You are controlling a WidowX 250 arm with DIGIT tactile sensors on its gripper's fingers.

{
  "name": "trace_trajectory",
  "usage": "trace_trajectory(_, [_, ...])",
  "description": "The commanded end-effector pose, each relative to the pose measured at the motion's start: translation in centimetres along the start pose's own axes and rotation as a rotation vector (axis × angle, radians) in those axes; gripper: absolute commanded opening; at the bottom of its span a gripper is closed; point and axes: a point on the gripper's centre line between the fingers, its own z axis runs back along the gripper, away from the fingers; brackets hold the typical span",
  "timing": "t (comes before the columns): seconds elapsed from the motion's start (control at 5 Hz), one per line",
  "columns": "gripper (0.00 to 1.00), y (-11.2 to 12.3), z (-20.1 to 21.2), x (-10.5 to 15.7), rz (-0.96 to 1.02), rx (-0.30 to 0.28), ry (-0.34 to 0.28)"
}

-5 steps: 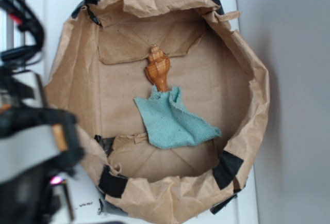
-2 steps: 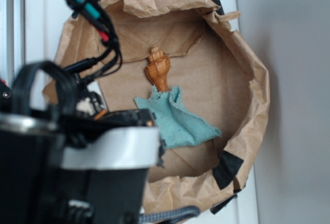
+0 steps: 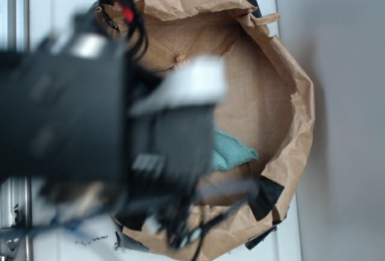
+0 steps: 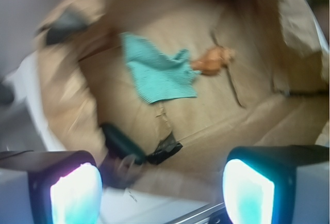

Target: Grab the shell.

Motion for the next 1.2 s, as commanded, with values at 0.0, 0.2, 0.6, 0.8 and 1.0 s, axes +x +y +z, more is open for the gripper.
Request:
trace_trajectory(0.0, [1.00, 2.2, -3.0, 5.7, 0.377, -0.077, -0.143])
trace_trajectory(0.2, [1.00, 3.2, -5.3, 6.1, 0.444, -0.043, -0.250])
trace_trajectory(0.6, [1.00, 3.2, -5.3, 6.1, 0.444, -0.043, -0.250])
trace_trajectory(0.8, [1.00, 3.2, -5.3, 6.1, 0.444, -0.043, -0.250])
trace_trajectory(1.0, [1.00, 3.2, -5.3, 6.1, 0.444, -0.043, -0.250])
